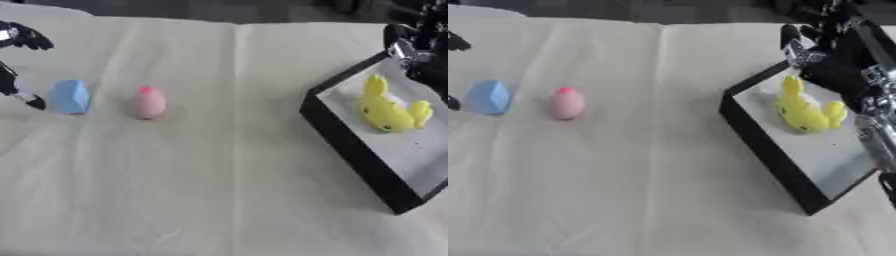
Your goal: Pick up the objects with one hand, pass them to the other hand, and then place them into the box on the other side of the table.
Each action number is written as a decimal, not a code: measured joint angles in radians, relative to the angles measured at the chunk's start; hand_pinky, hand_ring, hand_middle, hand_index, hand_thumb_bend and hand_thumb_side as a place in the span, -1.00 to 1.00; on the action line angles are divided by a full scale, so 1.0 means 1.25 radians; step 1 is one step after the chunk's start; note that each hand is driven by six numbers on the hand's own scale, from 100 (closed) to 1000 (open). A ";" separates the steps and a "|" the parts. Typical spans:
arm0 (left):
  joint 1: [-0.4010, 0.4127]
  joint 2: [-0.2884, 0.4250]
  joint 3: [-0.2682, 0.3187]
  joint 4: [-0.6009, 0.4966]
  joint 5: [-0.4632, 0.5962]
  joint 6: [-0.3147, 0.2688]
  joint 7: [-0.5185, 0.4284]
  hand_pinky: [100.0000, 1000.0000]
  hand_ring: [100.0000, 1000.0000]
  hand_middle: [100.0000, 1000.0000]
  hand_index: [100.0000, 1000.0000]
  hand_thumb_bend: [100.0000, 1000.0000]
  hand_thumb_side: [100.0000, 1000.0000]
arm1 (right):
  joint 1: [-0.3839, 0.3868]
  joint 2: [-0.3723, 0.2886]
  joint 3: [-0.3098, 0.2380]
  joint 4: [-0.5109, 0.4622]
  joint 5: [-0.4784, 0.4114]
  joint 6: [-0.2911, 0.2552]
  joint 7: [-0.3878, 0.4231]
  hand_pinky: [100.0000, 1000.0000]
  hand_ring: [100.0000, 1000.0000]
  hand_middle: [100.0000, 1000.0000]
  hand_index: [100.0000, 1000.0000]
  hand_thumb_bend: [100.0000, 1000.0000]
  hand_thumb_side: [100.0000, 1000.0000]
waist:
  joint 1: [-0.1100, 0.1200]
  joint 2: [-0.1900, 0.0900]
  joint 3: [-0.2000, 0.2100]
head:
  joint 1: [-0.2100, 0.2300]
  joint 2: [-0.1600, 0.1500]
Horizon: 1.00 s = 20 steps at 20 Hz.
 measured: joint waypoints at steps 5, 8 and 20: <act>-0.015 -0.011 0.028 0.017 -0.066 -0.027 -0.066 0.86 0.71 0.50 0.62 0.62 -1.00 | -0.013 0.015 0.021 0.000 -0.003 0.018 0.008 0.99 0.89 0.81 1.00 -0.94 -0.68 | 0.000 0.005 -0.002 | 0.001 0.000; -0.015 -0.021 0.064 -0.003 -0.107 -0.027 -0.106 0.85 0.70 0.48 0.62 0.48 -1.00 | -0.014 0.023 0.027 0.000 -0.003 0.026 0.011 0.99 0.89 0.81 1.00 -0.94 -0.67 | -0.002 0.006 -0.003 | 0.005 0.000; -0.014 -0.068 0.149 -0.041 -0.258 -0.016 -0.089 0.84 0.73 0.53 0.62 0.47 -1.00 | -0.016 0.038 0.034 0.000 -0.003 0.041 0.013 0.99 0.88 0.80 1.00 -0.93 -0.64 | -0.007 0.014 -0.014 | 0.024 -0.005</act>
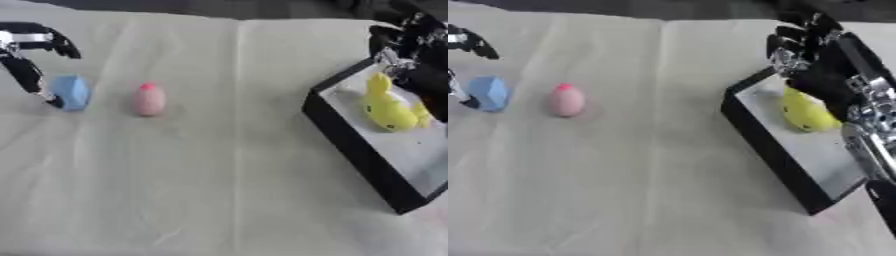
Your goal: Pick up the objects with one hand, pass them to the other hand, and then place them into the box on the other side of the table.
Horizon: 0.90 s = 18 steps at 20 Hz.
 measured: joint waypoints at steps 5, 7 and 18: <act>0.008 -0.004 0.024 0.015 -0.062 0.018 0.038 0.83 0.72 0.51 0.62 0.42 -1.00 | 0.001 0.003 0.003 0.000 0.000 0.005 0.000 0.99 0.88 0.80 1.00 -0.93 -0.62 | -0.003 0.008 -0.005 | 0.007 -0.004; 0.012 -0.005 0.037 0.024 -0.087 0.023 0.055 0.83 0.72 0.51 0.62 0.42 -1.00 | 0.002 0.007 0.005 0.000 0.000 0.007 0.000 0.99 0.88 0.80 1.00 -0.93 -0.62 | -0.004 0.010 -0.005 | 0.010 -0.007; 0.017 -0.022 0.101 0.050 -0.157 -0.009 0.074 0.55 0.29 -0.11 0.13 -0.64 -1.00 | 0.003 0.014 0.005 0.000 -0.004 0.013 -0.006 0.99 0.88 0.80 1.00 -0.92 -0.61 | -0.007 0.014 -0.012 | 0.017 -0.010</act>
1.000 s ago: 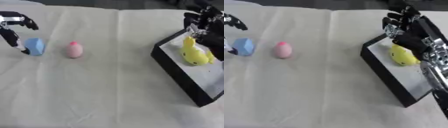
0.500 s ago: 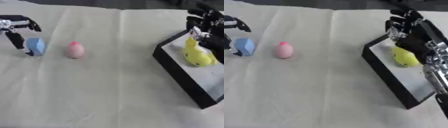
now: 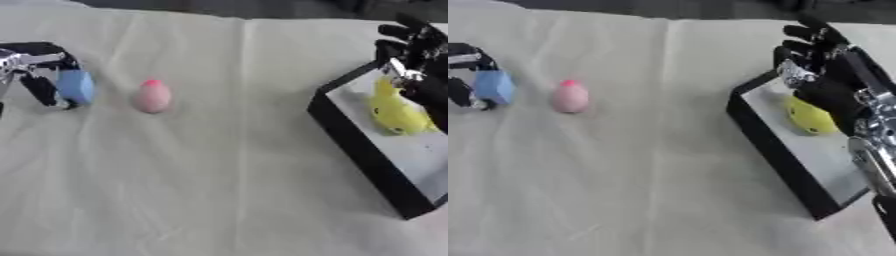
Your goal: Pick up the objects with one hand, pass them to the other hand, and then place them into the box on the other side of the table.
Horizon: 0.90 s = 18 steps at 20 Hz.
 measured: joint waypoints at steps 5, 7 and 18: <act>-0.014 -0.002 0.007 -0.021 0.051 -0.010 -0.030 0.52 0.17 -0.16 0.14 -0.70 -1.00 | 0.000 -0.001 0.000 0.000 -0.003 0.000 0.000 0.99 0.88 0.79 1.00 -0.93 -0.66 | 0.001 -0.005 0.006 | -0.002 0.001; -0.024 -0.002 0.011 -0.043 0.076 -0.017 -0.036 0.52 0.13 -0.19 0.13 -0.74 -1.00 | -0.001 -0.005 -0.001 0.000 -0.005 -0.002 -0.002 0.99 0.89 0.79 1.00 -0.92 -0.68 | 0.003 -0.010 0.010 | -0.005 0.002; 0.009 -0.004 0.029 -0.160 0.214 -0.027 0.044 0.46 -0.15 -0.30 0.17 -0.89 -1.00 | -0.073 -0.058 -0.023 0.000 -0.044 -0.038 -0.017 0.96 0.90 0.81 1.00 -0.84 -0.84 | -0.002 -0.043 0.032 | -0.052 0.023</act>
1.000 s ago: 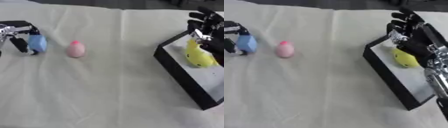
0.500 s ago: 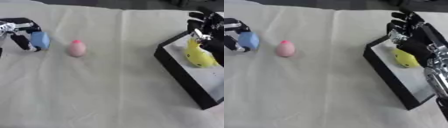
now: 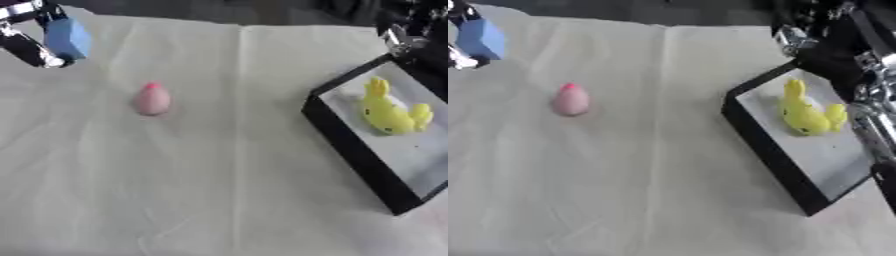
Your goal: Pick up the objects with one hand, pass them to the other hand, and then place them into the box on the other side of the table.
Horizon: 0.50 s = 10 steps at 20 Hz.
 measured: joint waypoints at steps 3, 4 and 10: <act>0.036 -0.012 0.005 -0.049 0.037 0.016 0.035 0.41 -0.17 -0.29 0.17 -0.90 -1.00 | -0.045 -0.014 0.010 0.000 -0.009 0.005 0.016 0.96 0.93 0.85 1.00 -0.83 -0.76 | -0.003 -0.006 0.005 | -0.017 0.006; 0.049 -0.017 0.006 -0.066 0.048 0.020 0.047 0.40 -0.16 -0.28 0.17 -0.86 -1.00 | -0.061 -0.017 0.016 0.000 -0.011 0.011 0.024 0.97 0.94 0.87 1.00 -0.84 -0.72 | -0.003 -0.007 0.006 | -0.022 0.007; 0.129 -0.056 0.000 -0.185 0.115 -0.001 0.121 0.39 -0.14 -0.23 0.18 -0.86 -1.00 | -0.150 -0.026 0.072 0.000 -0.008 0.074 0.071 0.98 0.98 0.96 1.00 -0.86 -0.55 | -0.002 -0.011 0.015 | -0.051 0.014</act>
